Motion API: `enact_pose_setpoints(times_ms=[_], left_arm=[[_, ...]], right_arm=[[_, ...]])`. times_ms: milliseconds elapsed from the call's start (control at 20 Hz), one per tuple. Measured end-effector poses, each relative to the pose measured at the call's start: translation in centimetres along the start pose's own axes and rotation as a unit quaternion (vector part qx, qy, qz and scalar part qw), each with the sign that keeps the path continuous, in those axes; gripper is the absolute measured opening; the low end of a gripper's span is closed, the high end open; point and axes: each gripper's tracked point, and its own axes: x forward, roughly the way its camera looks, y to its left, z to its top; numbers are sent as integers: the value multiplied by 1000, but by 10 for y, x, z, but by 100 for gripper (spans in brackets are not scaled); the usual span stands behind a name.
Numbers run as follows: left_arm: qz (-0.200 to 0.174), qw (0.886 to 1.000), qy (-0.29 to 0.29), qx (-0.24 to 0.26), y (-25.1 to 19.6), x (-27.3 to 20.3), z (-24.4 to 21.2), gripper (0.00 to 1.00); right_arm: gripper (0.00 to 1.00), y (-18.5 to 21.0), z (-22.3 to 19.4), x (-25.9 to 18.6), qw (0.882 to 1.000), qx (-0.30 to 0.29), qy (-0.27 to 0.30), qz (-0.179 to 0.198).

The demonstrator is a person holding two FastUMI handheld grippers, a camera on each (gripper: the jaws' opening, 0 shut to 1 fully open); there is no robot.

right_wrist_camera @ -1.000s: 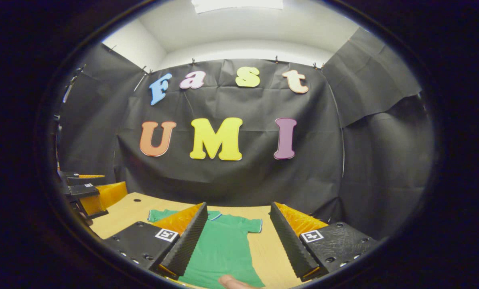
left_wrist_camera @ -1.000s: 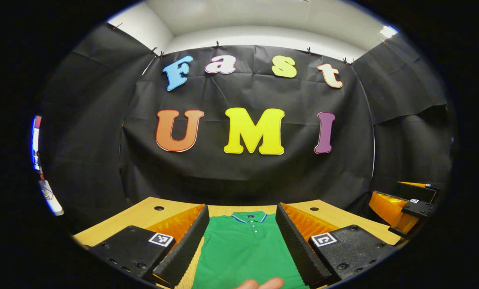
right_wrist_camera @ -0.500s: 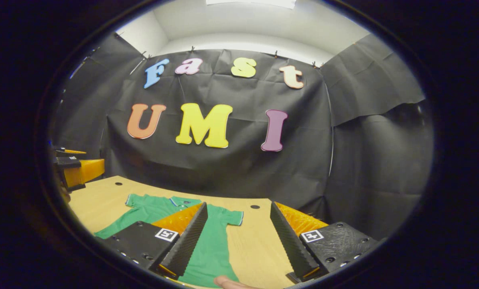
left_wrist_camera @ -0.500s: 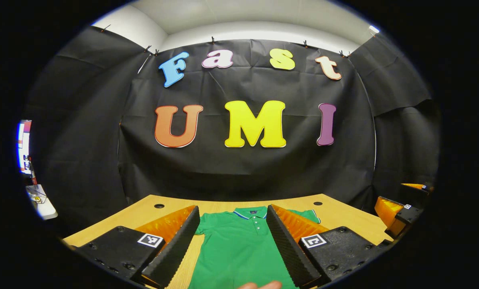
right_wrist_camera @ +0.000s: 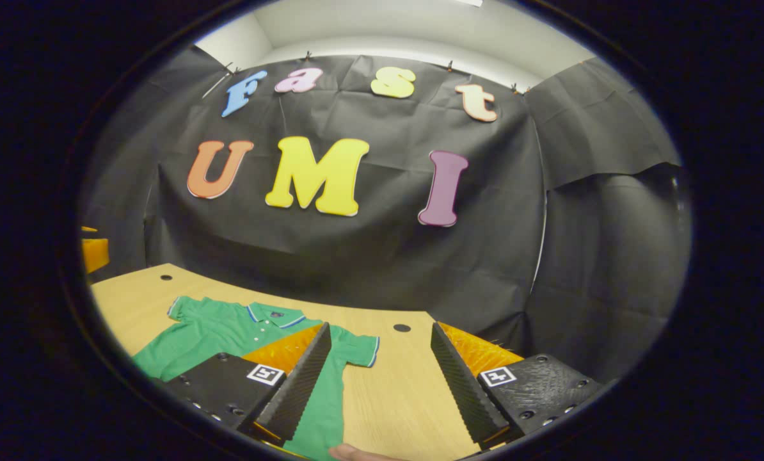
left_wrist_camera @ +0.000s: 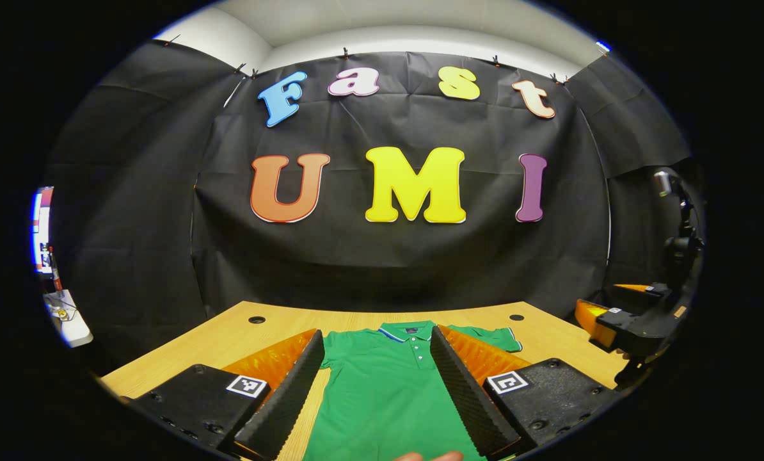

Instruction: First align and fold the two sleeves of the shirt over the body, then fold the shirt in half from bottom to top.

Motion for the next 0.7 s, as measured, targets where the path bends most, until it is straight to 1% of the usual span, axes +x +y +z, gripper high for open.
enact_pose_setpoints(times_ms=[50, 100, 150, 250, 350, 400, 550, 600, 700], left_arm=[[3, 1000, 0, 0, 2, 2, 0, 100], [5, 1000, 1, 2, 3, 3, -1, 100], [6, 1000, 1, 4, 3, 5, -3, 100], [11, 1000, 6, 12, 5, 8, -7, 100], [15, 1000, 1, 19, 8, 9, -5, 100], [19, 1000, 0, 19, 11, 12, -5, 100], [23, 1000, 13, 5, 17, 19, -14, 100], [21, 1000, 19, 2, 18, 22, -18, 100], [25, 999, 31, -4, 24, 29, -25, 100]], right_arm=[[94, 4, -6, 20, 1000, 5, 13, 6], [95, 11, -15, 50, 999, 12, 32, 19], [96, 16, -22, 70, 998, 16, 51, 26], [95, 21, -42, 115, 996, 9, 86, 29], [95, 22, -59, 155, 994, -3, 108, 24], [95, 21, -67, 171, 992, -4, 121, 21], [95, 32, -95, 206, 986, -6, 163, 38], [96, 29, -106, 217, 984, -14, 176, 35], [94, 24, -124, 236, 979, -9, 204, 27]])
